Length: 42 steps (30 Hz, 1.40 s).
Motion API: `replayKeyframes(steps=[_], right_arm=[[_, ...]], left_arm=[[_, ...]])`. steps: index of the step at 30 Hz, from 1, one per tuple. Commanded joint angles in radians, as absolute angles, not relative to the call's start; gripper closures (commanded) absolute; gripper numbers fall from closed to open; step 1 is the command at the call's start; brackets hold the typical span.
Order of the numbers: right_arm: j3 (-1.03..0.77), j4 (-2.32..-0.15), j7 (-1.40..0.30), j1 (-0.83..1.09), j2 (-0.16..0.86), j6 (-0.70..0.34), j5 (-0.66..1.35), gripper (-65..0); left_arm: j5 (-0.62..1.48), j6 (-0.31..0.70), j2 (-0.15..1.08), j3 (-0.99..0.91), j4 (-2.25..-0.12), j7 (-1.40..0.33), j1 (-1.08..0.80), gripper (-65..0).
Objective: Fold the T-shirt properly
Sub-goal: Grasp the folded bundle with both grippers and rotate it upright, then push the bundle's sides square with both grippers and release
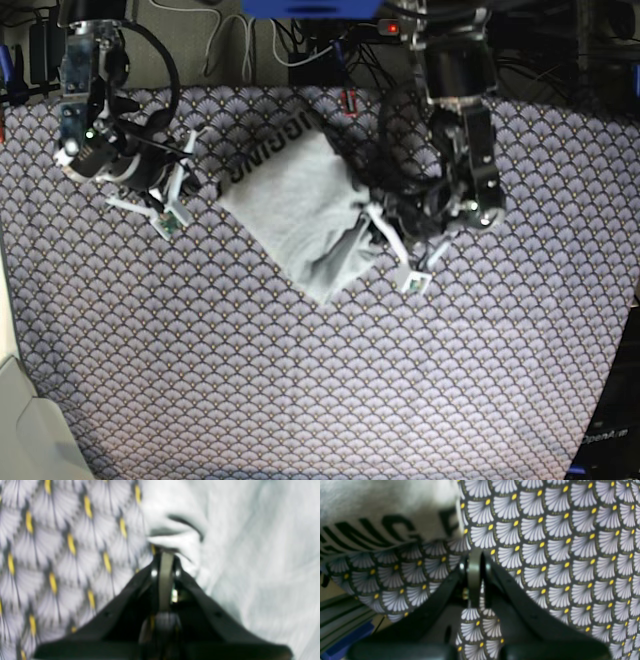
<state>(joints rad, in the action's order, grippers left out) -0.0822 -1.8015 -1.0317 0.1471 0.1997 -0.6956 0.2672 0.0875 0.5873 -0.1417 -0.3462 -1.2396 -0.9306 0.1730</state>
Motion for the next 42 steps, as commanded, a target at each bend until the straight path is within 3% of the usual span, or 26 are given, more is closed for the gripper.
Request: replayKeyframes(steps=[1,5,10,20,23,25,37,42], right_arm=[[-0.085,-1.819,-1.015,0.136,0.214,-0.698,0.277,0.0],[-0.084,-1.817,-1.018,0.12,0.228,-0.698,0.277,0.0],[-0.084,-1.793,-1.013,0.116,0.248,-0.698,0.277,0.0],[0.01,-1.728,-1.012,0.061,0.246,-0.698,0.277,0.0],[0.031,-1.732,-1.017,0.048,0.24,-0.698,0.277,0.0],[0.051,-1.735,-1.018,0.05,0.237,-0.698,0.277,0.0],[0.156,-1.781,-1.013,0.153,0.194,-0.698,0.277,0.0],[0.105,-1.805,-1.013,0.186,0.228,-0.698,0.275,0.0]], left_arm=[[0.077,0.584,-0.156,-0.358,-1.214,-0.914,0.214,-0.4],[0.077,0.582,-0.157,-0.42,-1.086,-0.849,0.337,-0.4],[0.074,0.582,-0.157,-0.437,-1.078,-0.854,0.377,-0.4],[0.068,0.578,-0.143,-0.437,-1.317,-0.958,0.193,-0.4],[0.077,0.467,-0.157,-0.432,-1.323,-0.946,0.173,-0.4],[0.081,0.424,-0.157,-0.432,-1.294,-0.943,0.18,-0.4],[0.205,0.415,-0.157,-0.277,-0.906,-0.734,0.367,-0.4],[0.257,0.415,-0.157,-0.277,-0.929,-0.737,0.38,-0.4]])
